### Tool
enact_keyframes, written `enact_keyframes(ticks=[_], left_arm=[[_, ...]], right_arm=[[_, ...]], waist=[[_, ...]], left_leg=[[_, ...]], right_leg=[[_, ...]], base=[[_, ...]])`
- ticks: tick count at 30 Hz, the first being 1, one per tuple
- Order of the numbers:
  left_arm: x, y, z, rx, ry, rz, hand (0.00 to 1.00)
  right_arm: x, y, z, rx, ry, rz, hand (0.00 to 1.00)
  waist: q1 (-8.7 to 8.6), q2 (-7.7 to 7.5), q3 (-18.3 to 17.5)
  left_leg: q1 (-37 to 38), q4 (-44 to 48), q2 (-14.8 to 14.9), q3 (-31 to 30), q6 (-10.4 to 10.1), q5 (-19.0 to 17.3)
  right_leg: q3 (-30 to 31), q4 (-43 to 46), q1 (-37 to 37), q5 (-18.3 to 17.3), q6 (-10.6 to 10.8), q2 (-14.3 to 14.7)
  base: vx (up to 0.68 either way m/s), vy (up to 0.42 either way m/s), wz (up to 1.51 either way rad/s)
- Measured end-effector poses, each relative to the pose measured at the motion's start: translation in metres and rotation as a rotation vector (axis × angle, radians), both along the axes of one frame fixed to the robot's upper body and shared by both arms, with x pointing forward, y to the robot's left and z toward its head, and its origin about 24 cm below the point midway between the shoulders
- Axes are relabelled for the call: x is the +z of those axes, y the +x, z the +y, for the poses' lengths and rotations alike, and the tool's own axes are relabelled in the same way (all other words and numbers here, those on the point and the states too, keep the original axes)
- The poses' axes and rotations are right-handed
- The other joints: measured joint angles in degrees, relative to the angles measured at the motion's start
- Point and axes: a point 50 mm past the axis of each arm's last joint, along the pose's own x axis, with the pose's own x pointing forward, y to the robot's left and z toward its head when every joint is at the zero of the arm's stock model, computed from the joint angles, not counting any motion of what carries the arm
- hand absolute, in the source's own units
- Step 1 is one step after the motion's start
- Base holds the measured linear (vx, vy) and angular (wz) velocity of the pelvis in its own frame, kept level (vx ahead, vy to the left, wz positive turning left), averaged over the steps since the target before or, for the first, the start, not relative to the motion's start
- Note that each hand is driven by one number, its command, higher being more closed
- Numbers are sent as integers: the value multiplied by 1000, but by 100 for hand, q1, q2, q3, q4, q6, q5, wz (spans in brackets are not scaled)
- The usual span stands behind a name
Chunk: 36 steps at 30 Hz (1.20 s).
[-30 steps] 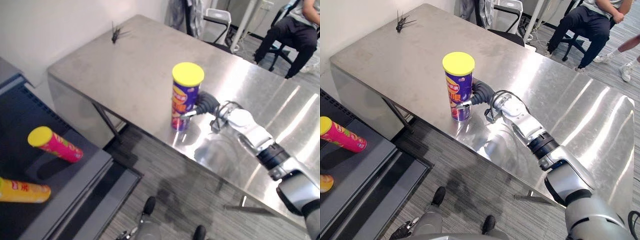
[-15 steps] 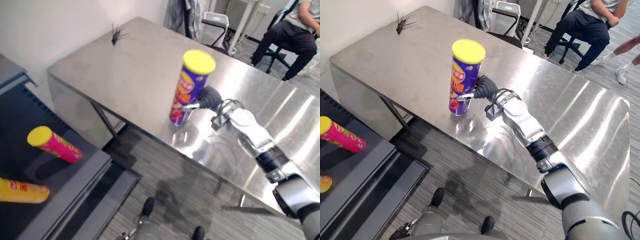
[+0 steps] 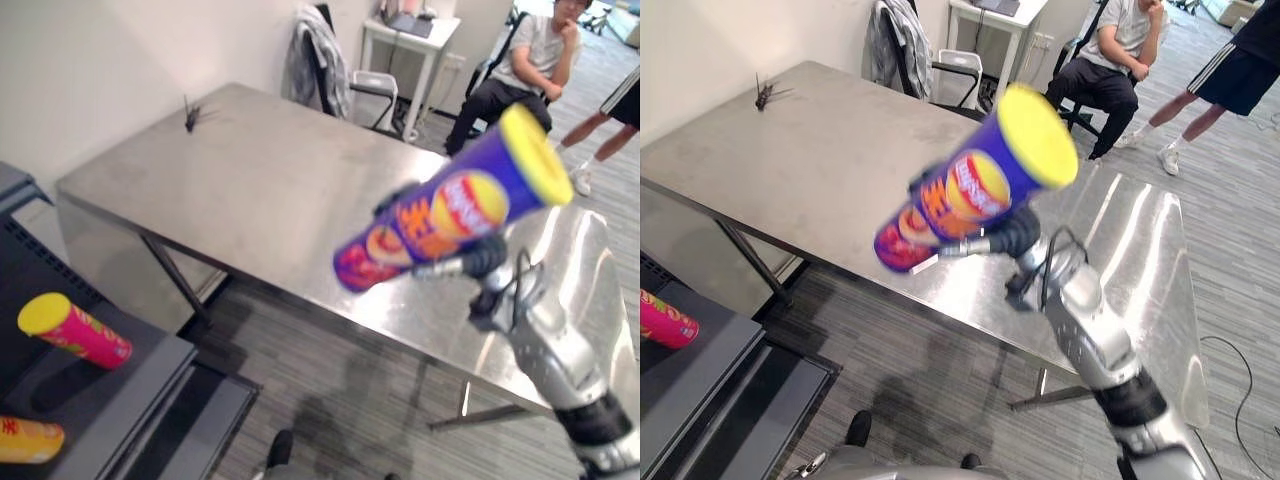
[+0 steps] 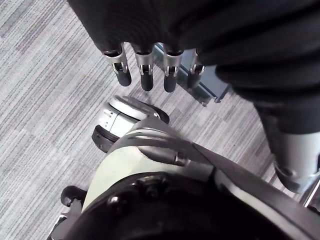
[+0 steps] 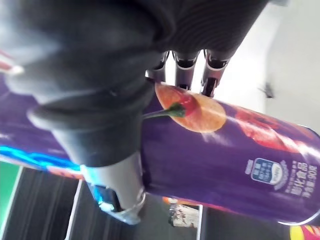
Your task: Put the gum and the chips on the shelf.
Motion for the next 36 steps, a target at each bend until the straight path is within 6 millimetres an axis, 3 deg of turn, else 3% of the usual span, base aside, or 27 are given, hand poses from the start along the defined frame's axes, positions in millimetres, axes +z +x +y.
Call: enact_keyframes(ticks=[1, 6, 8, 16, 23, 26, 30, 33, 34, 35, 36], left_arm=[[0, -1, -1, 8, -5, 3, 0], [-3, -7, -4, 50, -22, 20, 0], [-4, -11, -6, 59, -31, 37, 0], [-6, -16, -14, 62, -59, 58, 0], [-7, -10, -18, 35, -64, 50, 0], [-4, 8, -16, 49, -45, -15, 0], [4, 37, -9, 202, -11, -167, 0], [6, 42, -10, 271, -12, -204, 0], [6, 43, -11, 310, -17, -215, 0], [7, 44, -10, 338, -9, -226, 0], [8, 46, -8, 342, -2, -236, 0]], right_arm=[[-25, -8, 6, 18, -1, 115, 100], [-105, -50, 14, -12, -131, 403, 100], [-123, -58, 16, -37, -161, 475, 100], [-139, -70, 25, -70, -275, 487, 100], [-151, -73, 17, -120, -320, 530, 100], [-150, -72, 9, -167, -315, 526, 100], [-151, -74, -2, -191, -345, 527, 100], [-153, -75, -8, -212, -361, 533, 100], [-153, -75, -11, -221, -371, 533, 100], [-153, -75, -13, -235, -374, 536, 100], [-153, -74, -15, -250, -368, 535, 100]], waist=[[-8, 15, -4], [-74, 165, -51], [-180, 255, -78], [-283, 501, -146], [-292, 631, -159], [-311, 573, 1], [-301, 540, 405], [-296, 552, 556], [-296, 543, 622], [-300, 547, 631], [-296, 482, 629]], left_leg=[[63, 0, 1, 29, 0, 0], [277, -1, -14, 80, -33, -59], [293, -24, -17, 80, -17, -73], [242, -34, -15, 49, -8, -81], [-50, 4, -21, 59, -17, -94], [-251, 338, -131, -89, -80, -163], [-546, 706, -282, -573, -226, -258], [-658, 663, -258, -851, -342, -164], [-679, 602, -203, -751, -133, -175], [-786, 563, -7, -136, 351, -436], [-864, 663, 73, 286, 479, -536]], right_leg=[[19, 8, 45, 1, 0, -2], [50, -7, 244, -24, -19, -26], [6, -12, 281, -73, -30, -35], [8, -11, 251, -75, -33, -22], [116, 371, -254, -190, -82, -47], [59, 1265, -659, -658, -114, -196], [-315, 2499, -1037, -1409, -246, -429], [-679, 2974, -1125, -1750, -375, -530], [-848, 3137, -1126, -1880, -461, -553], [-1055, 3151, -1103, -1927, -530, -557], [-1166, 3125, -1115, -1922, -584, -645]], base=[[13, -5, -8], [-7, 4, -4], [-45, 10, 4], [-15, 7, 2], [58, -1, -5], [49, -37, 21], [-14, -137, 58], [-64, -191, 69], [-86, -230, 76], [-70, -230, 77], [-39, -173, 88]])
